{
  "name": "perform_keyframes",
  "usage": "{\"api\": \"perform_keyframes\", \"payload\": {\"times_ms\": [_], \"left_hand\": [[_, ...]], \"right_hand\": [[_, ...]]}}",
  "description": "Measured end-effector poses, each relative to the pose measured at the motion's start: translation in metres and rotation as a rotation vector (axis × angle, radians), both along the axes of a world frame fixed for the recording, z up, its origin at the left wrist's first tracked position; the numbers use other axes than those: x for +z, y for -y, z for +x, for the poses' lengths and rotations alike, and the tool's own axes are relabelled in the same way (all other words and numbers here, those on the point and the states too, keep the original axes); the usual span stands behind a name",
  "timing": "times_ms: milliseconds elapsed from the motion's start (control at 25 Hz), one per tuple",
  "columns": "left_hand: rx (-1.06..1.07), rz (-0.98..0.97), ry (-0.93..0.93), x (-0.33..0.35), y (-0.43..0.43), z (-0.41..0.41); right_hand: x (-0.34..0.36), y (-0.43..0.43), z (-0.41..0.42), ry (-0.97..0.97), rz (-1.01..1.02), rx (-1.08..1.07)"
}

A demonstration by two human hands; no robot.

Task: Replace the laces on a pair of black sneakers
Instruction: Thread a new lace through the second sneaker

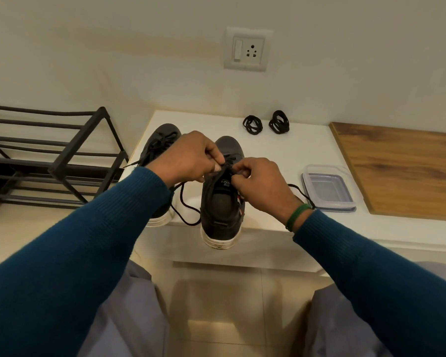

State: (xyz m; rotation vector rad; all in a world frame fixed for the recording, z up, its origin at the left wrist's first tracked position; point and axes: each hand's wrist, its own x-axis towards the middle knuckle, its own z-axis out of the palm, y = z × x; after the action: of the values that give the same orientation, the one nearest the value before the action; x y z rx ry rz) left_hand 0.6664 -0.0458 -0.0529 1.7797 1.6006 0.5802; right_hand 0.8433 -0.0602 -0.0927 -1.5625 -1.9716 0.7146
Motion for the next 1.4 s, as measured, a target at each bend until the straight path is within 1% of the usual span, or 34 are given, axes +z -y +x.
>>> {"api": "perform_keyframes", "payload": {"times_ms": [80, 240, 320, 360, 440, 480, 520, 600, 680, 960, 1120, 1200, 1320, 1400], "left_hand": [[0.010, -0.035, 0.015, 0.004, 0.000, -0.005], [0.014, 0.035, -0.192, 0.006, -0.003, -0.007], [0.025, 0.127, -0.234, 0.001, -0.005, -0.003], [0.051, 0.196, -0.214, -0.001, -0.004, 0.000], [0.079, 0.282, -0.070, 0.001, -0.002, 0.005], [0.056, 0.286, -0.006, 0.002, 0.000, 0.008], [0.012, 0.271, 0.019, 0.003, 0.001, 0.010], [-0.072, 0.239, -0.070, 0.000, 0.004, 0.017], [-0.096, 0.255, -0.190, -0.005, 0.007, 0.022], [-0.082, 0.328, -0.311, -0.010, 0.007, 0.027], [-0.109, 0.306, -0.360, -0.010, 0.007, 0.031], [-0.091, 0.275, -0.321, -0.008, 0.005, 0.026], [-0.006, 0.240, -0.206, -0.008, 0.003, 0.018], [0.006, 0.242, -0.200, -0.009, 0.003, 0.018]], "right_hand": [[0.001, 0.000, -0.001, 0.029, -0.007, -0.001], [0.005, -0.003, -0.002, 0.069, -0.045, 0.007], [0.005, -0.004, -0.004, 0.075, -0.054, -0.012], [0.005, -0.004, -0.004, 0.054, -0.077, -0.021], [0.004, -0.005, 0.001, -0.099, -0.204, -0.041], [0.004, -0.005, 0.004, -0.215, -0.308, -0.057], [0.005, -0.006, 0.008, -0.324, -0.414, -0.074], [0.007, -0.009, 0.016, -0.451, -0.560, -0.096], [0.007, -0.012, 0.019, -0.497, -0.623, -0.104], [0.006, -0.015, 0.018, -0.538, -0.680, -0.130], [0.005, -0.014, 0.020, -0.541, -0.684, -0.138], [0.005, -0.014, 0.018, -0.538, -0.672, -0.146], [0.002, -0.013, 0.016, -0.524, -0.634, -0.134], [0.001, -0.012, 0.014, -0.537, -0.628, -0.134]]}}
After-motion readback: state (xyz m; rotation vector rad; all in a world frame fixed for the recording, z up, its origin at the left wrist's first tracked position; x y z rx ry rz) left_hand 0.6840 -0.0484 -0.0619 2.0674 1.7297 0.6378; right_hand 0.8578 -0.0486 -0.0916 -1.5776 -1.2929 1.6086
